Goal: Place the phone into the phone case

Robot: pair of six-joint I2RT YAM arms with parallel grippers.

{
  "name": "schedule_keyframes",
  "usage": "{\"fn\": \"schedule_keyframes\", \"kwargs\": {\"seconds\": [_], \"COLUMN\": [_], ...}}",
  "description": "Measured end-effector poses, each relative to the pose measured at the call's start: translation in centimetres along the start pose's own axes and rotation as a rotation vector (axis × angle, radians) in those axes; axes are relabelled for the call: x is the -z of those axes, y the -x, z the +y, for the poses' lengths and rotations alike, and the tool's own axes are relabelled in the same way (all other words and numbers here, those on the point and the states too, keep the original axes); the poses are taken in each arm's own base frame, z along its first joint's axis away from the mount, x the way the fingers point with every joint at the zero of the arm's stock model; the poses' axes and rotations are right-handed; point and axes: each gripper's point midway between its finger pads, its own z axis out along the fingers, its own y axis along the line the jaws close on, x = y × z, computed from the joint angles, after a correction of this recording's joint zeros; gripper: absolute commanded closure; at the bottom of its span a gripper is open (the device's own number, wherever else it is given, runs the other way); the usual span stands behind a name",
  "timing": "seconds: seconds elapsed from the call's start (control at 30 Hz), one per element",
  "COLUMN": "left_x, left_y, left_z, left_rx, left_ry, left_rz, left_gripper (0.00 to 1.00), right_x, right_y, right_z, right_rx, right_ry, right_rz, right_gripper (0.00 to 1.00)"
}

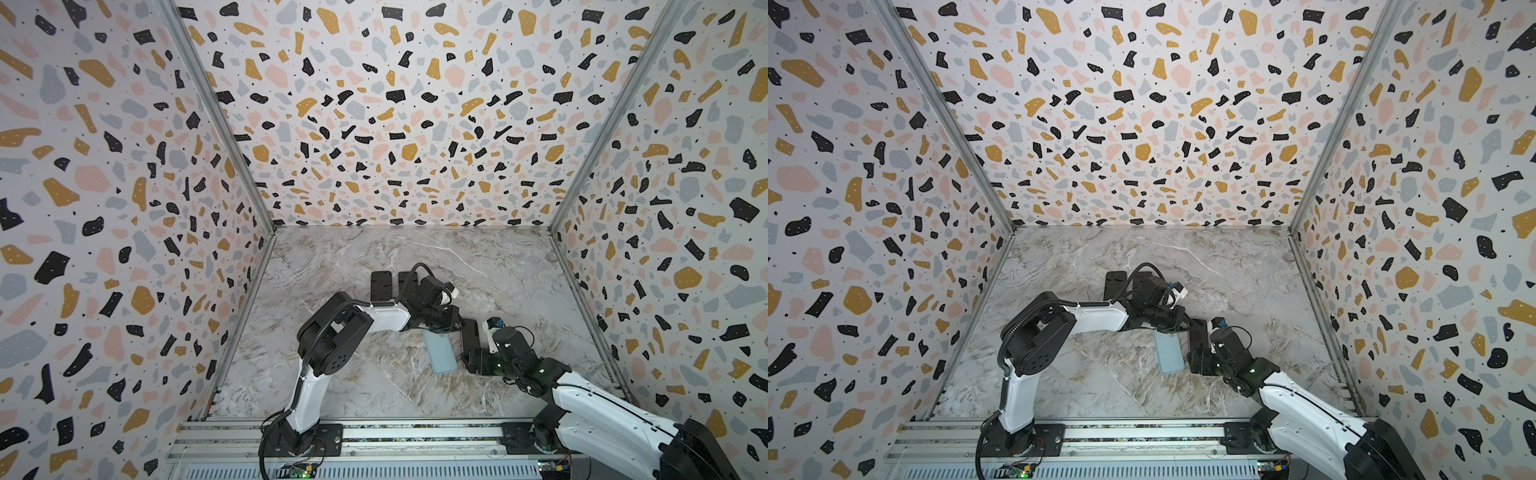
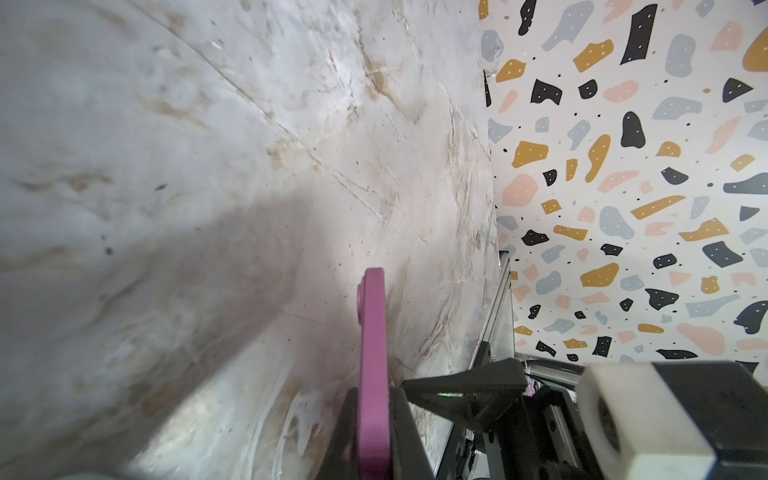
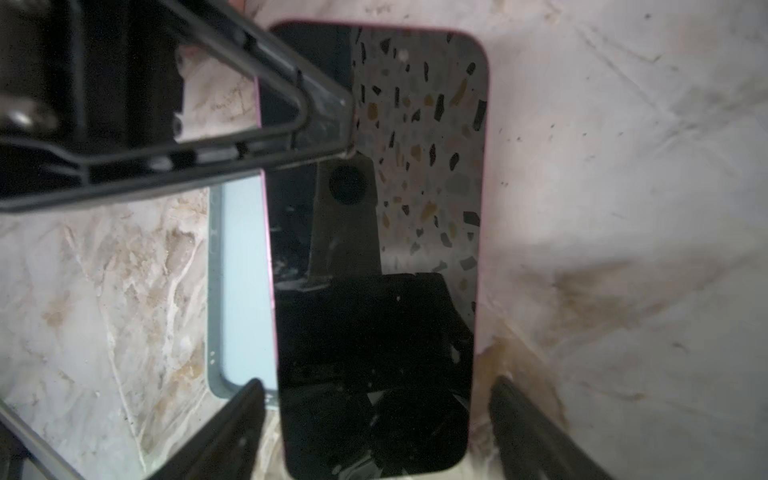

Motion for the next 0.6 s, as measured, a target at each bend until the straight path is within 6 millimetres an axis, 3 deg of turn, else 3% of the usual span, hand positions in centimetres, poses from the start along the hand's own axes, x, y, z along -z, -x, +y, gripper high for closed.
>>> {"fn": "schedule_keyframes", "kwargs": {"seconds": [0.3, 0.47, 0.6], "left_x": [0.4, 0.8, 1.3], "left_y": [-0.6, -0.8, -0.4], "left_z": [-0.1, 0.0, -0.7], "left_rx": [0.042, 0.119, 0.173], "left_ry": [-0.019, -0.048, -0.1], "left_rz": [-0.015, -0.051, -0.092], "left_gripper": [1.0, 1.0, 1.0], "right_x": [1.2, 3.7, 6.4], "right_y": [1.9, 3.8, 5.1], "right_z": [1.5, 3.2, 3.8], "right_rx": [0.016, -0.003, -0.09], "right_ry": [0.053, 0.125, 0.194], "right_rz": [-0.039, -0.111, -0.203], "right_gripper": [0.01, 0.01, 0.12]}}
